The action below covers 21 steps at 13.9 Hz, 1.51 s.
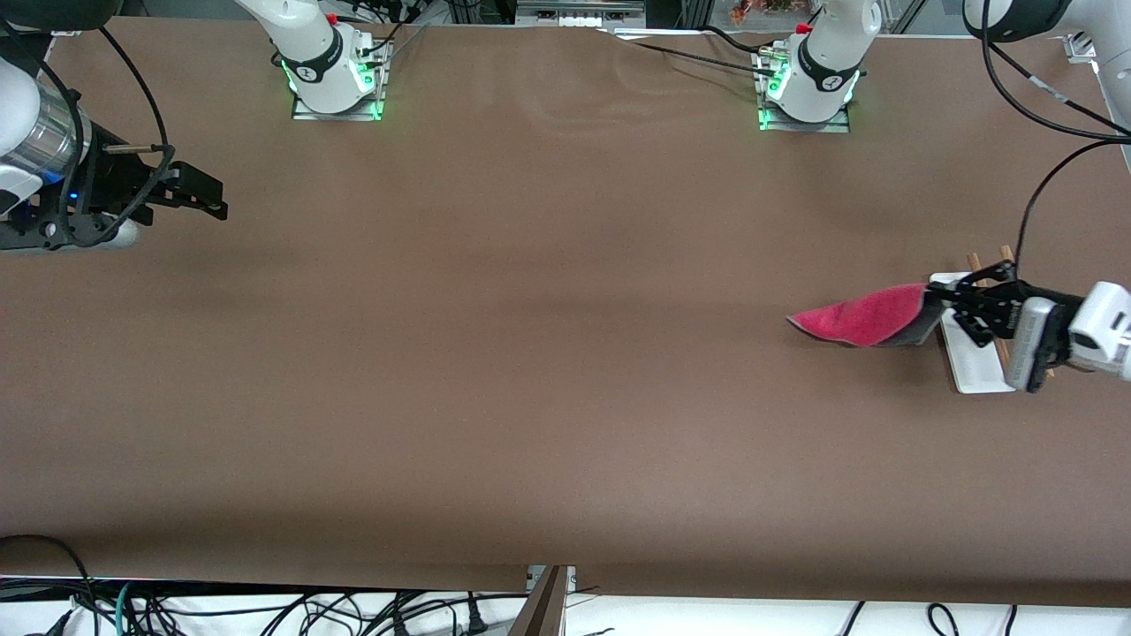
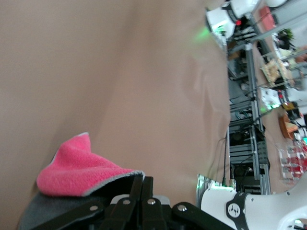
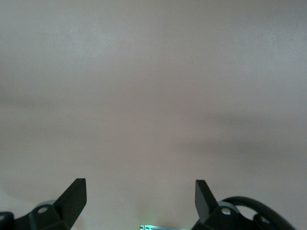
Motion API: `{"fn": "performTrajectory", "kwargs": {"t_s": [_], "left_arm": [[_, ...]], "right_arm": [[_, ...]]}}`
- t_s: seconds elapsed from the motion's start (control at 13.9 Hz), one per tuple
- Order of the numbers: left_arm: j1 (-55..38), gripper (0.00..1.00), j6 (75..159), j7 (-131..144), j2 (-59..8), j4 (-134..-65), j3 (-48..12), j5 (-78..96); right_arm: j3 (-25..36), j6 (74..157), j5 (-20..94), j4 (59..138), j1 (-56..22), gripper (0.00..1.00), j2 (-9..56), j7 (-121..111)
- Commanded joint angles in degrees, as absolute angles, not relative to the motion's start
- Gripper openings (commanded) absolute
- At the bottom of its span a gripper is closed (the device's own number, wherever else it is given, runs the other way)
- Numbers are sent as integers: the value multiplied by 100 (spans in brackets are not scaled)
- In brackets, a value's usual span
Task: Pass towel and hang on rack
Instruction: 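Lower the towel with the left gripper over the wooden dowel rack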
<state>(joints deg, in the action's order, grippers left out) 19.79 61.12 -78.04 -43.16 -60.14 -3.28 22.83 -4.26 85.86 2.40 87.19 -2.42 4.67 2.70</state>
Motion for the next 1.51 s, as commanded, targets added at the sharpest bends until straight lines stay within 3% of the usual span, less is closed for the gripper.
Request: {"fn": "performTrajectory", "kwargs": {"t_s": [0.0, 0.36, 0.79, 1.43], "left_arm": [[1942, 0, 6003, -7787, -4298, -5687, 139, 2127], [1846, 0, 6476, -7796, -4149, -5651, 1185, 1865], [1960, 0, 7706, -8542, -4210, -5713, 1687, 1266], [2285, 0, 8262, -8719, -4482, -5774, 1687, 1081]], "right_arm": [[-439, 8710, 71, 8868, -246, 100, 360, 193], [-457, 8710, -8, 8763, -264, 100, 457, 220], [-431, 8763, -114, 8543, -220, 100, 536, 255], [-413, 8763, -176, 8543, -229, 100, 563, 272]]}}
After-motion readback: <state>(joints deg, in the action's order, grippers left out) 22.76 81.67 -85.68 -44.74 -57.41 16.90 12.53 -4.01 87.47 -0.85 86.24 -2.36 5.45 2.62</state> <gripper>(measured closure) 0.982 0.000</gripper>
